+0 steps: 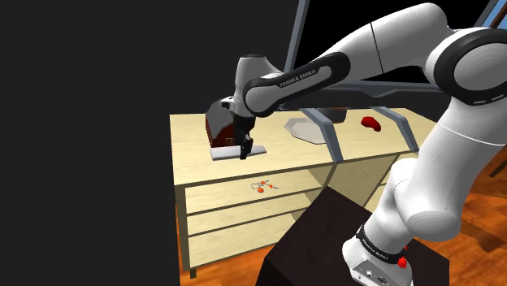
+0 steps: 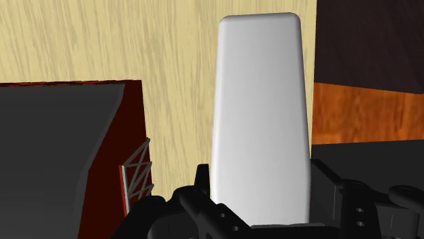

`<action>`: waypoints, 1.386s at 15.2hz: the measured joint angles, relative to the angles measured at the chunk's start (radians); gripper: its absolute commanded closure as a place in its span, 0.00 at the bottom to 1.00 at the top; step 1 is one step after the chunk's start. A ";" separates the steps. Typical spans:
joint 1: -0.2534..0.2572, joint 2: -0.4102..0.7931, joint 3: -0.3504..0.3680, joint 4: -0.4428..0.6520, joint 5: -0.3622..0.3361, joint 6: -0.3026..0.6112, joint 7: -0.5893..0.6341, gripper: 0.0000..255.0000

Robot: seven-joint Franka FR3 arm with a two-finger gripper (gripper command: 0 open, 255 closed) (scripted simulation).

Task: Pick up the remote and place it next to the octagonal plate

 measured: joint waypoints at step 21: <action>-0.148 -0.356 -0.160 -0.288 -0.104 -0.062 -0.236 1.00</action>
